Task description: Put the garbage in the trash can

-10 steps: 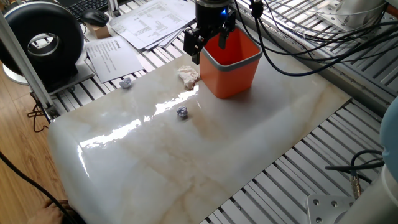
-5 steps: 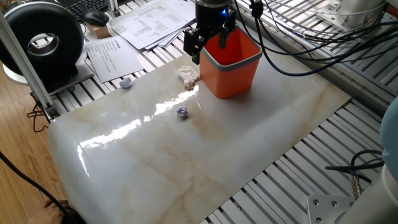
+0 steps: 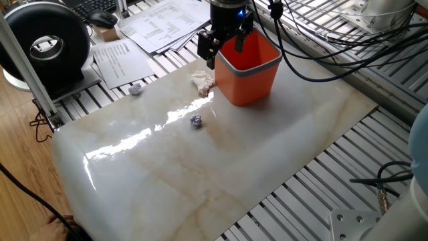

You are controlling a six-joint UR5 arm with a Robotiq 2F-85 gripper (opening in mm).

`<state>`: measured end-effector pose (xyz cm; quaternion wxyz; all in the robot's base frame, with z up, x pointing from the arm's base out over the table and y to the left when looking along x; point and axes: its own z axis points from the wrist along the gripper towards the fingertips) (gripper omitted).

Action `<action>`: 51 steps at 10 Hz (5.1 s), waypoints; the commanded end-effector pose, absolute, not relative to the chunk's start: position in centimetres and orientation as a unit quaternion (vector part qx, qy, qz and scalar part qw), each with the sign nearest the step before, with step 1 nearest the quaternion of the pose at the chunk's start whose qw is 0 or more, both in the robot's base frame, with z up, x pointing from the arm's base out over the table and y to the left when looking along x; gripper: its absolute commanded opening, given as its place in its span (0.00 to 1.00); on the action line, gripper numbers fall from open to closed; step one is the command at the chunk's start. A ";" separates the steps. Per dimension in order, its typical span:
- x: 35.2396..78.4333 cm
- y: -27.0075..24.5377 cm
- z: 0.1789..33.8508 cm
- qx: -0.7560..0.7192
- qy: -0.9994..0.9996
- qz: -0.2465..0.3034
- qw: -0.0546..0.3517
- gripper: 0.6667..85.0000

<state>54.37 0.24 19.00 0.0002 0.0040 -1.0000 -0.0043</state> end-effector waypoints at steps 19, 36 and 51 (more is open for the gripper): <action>56.7 2.7 19.2 0.022 -0.998 -0.047 -0.045 0.37; 66.3 -0.2 18.6 0.151 -0.987 0.024 -0.039 0.54; 69.6 -4.7 19.4 0.138 -0.990 0.005 -0.023 0.56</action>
